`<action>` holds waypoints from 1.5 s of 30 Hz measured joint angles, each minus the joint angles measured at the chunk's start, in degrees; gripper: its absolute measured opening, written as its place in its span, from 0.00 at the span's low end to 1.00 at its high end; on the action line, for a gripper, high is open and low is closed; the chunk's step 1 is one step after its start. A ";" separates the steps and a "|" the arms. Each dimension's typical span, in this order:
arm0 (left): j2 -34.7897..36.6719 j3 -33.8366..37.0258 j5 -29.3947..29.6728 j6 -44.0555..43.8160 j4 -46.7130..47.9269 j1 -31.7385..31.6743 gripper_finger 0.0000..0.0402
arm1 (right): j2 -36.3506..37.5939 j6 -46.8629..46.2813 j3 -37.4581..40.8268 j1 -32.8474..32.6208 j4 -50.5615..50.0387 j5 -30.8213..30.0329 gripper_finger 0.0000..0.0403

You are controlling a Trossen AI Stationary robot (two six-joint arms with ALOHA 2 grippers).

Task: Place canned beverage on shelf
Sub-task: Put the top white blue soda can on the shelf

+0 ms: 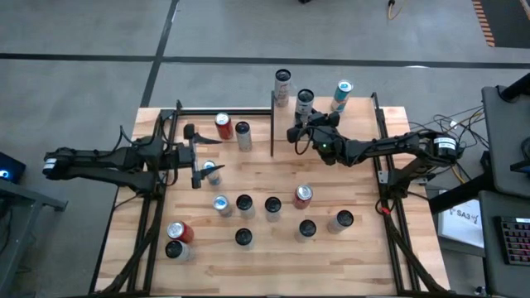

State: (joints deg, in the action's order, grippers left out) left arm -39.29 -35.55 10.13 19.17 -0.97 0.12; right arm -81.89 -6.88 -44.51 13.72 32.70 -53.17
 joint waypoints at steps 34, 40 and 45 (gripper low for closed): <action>-0.17 0.00 0.00 1.33 0.28 0.00 0.78 | 6.99 -2.07 -0.04 -0.46 -3.79 1.33 0.85; -0.17 0.00 0.00 1.33 0.26 0.00 0.78 | 11.89 -2.09 -0.02 -2.77 -4.03 4.09 0.84; -0.17 0.00 0.00 1.33 0.26 0.00 0.78 | 14.29 -2.03 -0.02 -6.53 -5.33 4.11 0.81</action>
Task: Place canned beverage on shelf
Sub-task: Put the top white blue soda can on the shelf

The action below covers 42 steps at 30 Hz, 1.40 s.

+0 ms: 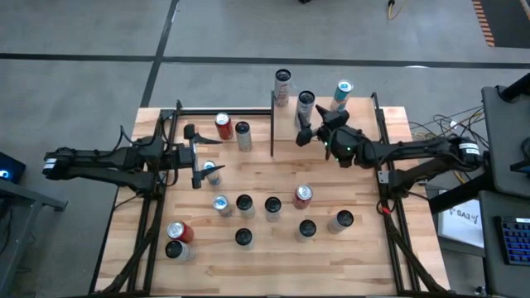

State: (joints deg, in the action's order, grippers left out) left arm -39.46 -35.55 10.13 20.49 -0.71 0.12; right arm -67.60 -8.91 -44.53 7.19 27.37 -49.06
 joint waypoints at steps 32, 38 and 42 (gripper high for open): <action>0.00 0.00 -0.01 0.31 0.31 0.00 0.78 | -4.06 -7.15 -13.05 2.73 -38.60 3.11 0.02; 0.00 0.00 0.00 0.31 0.39 0.00 0.78 | -8.12 -6.91 -18.62 5.00 -44.86 3.19 0.02; 0.00 0.00 -0.01 0.28 0.60 0.00 0.78 | -10.99 -4.77 -22.38 6.75 -49.96 3.10 0.02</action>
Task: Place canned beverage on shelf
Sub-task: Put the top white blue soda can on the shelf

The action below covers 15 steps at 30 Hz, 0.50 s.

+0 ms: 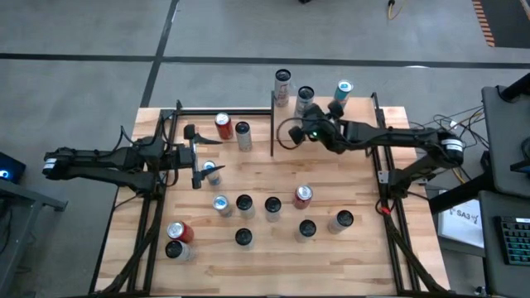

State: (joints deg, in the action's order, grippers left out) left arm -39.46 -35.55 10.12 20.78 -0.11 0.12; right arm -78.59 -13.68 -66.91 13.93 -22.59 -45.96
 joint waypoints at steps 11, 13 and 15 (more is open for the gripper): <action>0.00 0.00 0.01 0.13 0.15 0.00 0.78 | -3.00 8.78 -3.70 3.95 -2.20 0.53 0.02; 0.00 0.00 0.01 0.13 0.17 0.00 0.78 | -2.88 9.59 -3.70 4.64 -2.51 1.33 0.02; 0.00 0.00 -0.01 0.15 0.17 0.00 0.78 | -2.84 10.62 -3.70 5.22 -2.76 1.42 0.02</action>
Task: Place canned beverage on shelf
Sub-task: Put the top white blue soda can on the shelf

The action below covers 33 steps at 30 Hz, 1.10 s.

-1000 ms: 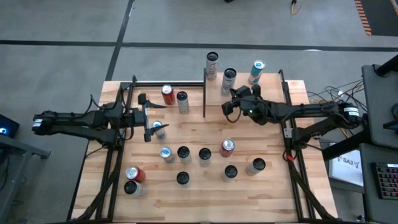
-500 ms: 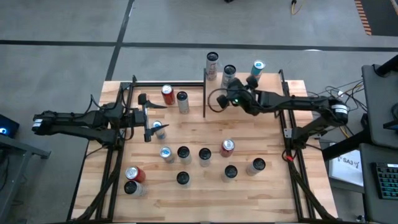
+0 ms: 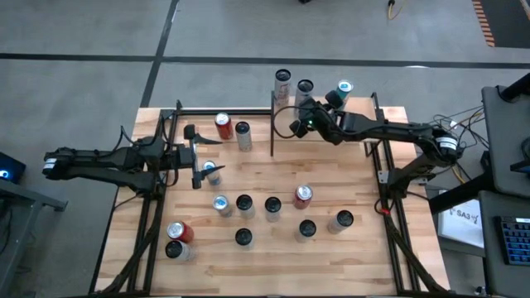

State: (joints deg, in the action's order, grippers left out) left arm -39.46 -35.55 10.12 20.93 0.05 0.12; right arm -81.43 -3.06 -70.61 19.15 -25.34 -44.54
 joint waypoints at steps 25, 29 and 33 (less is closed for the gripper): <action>0.00 0.00 0.00 0.22 0.02 0.00 0.78 | -0.14 1.43 0.07 5.89 0.52 4.62 0.02; 0.00 0.00 0.01 0.22 0.01 0.00 0.78 | -0.85 0.37 0.07 5.89 0.79 6.92 0.02; 0.00 0.00 -0.01 0.22 0.01 0.00 0.78 | -2.29 0.19 0.07 5.89 1.26 7.24 0.02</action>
State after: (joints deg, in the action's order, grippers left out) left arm -39.46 -35.55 10.11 21.15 0.06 0.12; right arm -83.72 -2.87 -70.54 25.04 -24.08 -37.30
